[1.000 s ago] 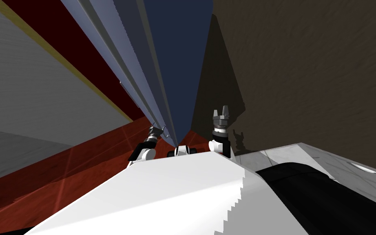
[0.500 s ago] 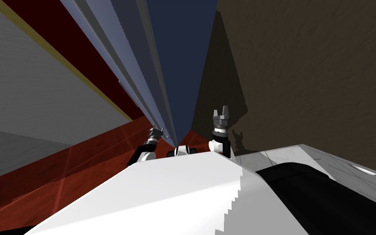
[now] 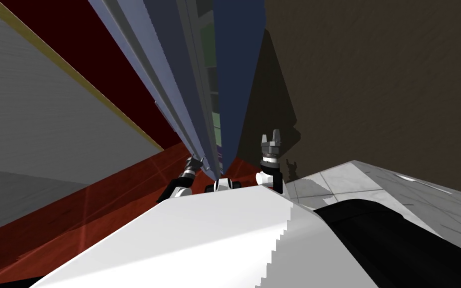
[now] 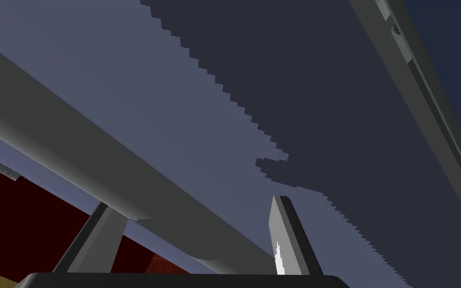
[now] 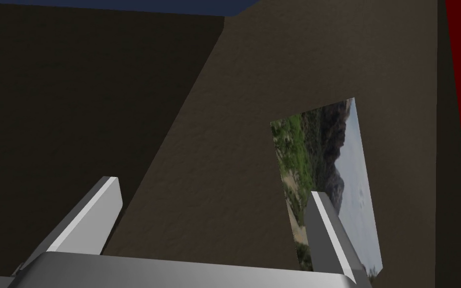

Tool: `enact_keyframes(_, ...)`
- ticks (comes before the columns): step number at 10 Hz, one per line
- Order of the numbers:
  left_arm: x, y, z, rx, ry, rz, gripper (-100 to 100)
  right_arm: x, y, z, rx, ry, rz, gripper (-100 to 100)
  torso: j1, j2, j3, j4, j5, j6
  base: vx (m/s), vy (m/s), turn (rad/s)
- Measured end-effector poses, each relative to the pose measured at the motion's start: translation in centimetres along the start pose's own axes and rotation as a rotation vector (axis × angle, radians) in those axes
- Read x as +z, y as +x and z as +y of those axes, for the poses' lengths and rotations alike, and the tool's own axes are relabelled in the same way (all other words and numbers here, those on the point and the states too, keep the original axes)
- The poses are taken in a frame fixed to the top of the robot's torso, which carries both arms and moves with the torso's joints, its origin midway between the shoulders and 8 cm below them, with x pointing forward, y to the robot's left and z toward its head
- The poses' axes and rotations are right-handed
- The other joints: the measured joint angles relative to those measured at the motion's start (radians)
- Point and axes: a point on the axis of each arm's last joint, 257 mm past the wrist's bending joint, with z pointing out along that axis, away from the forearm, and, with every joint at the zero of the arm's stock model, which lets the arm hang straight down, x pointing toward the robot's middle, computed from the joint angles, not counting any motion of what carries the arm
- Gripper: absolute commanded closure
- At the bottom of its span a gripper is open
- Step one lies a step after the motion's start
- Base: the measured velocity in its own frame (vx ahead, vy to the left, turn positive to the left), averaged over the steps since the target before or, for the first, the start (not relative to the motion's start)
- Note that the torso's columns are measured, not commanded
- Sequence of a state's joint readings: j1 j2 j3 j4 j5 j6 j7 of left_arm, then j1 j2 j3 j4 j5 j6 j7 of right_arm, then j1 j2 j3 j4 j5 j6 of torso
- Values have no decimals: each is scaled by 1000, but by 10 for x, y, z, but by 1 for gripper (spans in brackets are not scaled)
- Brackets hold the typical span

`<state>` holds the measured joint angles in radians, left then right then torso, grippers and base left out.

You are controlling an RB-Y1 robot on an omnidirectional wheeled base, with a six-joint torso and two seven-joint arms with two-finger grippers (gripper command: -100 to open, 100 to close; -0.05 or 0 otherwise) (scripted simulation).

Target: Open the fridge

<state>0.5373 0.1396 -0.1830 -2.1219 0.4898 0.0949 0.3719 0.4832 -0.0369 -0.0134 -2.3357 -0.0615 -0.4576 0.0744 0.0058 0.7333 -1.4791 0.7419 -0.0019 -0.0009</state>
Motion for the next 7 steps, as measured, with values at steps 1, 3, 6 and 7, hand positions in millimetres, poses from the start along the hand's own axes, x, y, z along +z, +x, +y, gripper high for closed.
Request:
enact_keyframes(1, -1, 5, 7, 2, -19, 16, 100, 0, 0, 0, 0, 0, 0, 0, 3, -3, -2, 0, 0, 0, -145, 386, -175)
enact_keyframes(3, -1, 14, 13, 8, -40, 41, 100, 0, 0, 0, 0, 0, 0, 0, -6, -5, -3, -1, -1, -1, -135, 264, -59)
enact_keyframes(6, -6, 27, 20, 15, -72, 80, 100, 0, 0, 0, 0, 0, 0, 0, -5, 4, 2, 0, -1, 2, -130, 364, -173)
enact_keyframes(7, -7, 32, 25, 19, -89, 96, 100, 0, 0, 0, 0, 0, 0, 0, -7, 3, 1, -1, -1, 1, -96, 272, -45)
